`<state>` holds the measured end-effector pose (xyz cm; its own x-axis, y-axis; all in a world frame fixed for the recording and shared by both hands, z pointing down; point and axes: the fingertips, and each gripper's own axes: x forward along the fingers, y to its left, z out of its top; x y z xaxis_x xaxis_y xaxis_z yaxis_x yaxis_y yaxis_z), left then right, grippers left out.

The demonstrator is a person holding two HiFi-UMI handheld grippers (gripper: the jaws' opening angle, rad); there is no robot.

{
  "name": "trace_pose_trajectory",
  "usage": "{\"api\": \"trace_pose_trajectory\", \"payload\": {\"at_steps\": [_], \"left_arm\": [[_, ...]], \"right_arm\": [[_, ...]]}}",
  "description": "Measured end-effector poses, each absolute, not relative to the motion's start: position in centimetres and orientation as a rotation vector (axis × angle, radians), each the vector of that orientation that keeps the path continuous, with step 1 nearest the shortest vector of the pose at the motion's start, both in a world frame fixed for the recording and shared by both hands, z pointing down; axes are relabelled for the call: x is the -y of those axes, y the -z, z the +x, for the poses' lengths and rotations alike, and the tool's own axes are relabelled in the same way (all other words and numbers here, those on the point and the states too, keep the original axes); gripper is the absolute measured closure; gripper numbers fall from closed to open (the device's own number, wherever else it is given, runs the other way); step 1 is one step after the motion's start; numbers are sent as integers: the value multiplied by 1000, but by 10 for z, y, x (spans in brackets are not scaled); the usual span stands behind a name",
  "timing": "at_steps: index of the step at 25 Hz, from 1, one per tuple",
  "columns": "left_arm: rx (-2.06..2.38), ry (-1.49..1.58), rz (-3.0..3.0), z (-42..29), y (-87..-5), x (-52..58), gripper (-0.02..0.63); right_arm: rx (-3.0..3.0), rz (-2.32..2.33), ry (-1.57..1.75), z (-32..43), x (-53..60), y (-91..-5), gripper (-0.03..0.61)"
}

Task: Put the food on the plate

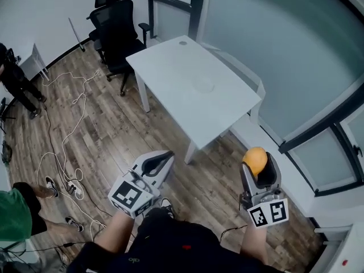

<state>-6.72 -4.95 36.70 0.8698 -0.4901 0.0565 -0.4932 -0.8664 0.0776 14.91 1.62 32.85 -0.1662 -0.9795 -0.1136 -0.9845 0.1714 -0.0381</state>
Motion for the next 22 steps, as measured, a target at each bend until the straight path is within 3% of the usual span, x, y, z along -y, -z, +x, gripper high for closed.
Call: {"api": "trace_pose_trajectory", "payload": {"at_steps": [11,22], "left_arm": [[758,-67,2941,-88,-368,142,580],[848,-111,2935,-3,-381,247,580]], "right_arm": [[-2344,-1932,-31,123,85,-331,215],[-2380,-1833,58,212,207,-359,215]]}}
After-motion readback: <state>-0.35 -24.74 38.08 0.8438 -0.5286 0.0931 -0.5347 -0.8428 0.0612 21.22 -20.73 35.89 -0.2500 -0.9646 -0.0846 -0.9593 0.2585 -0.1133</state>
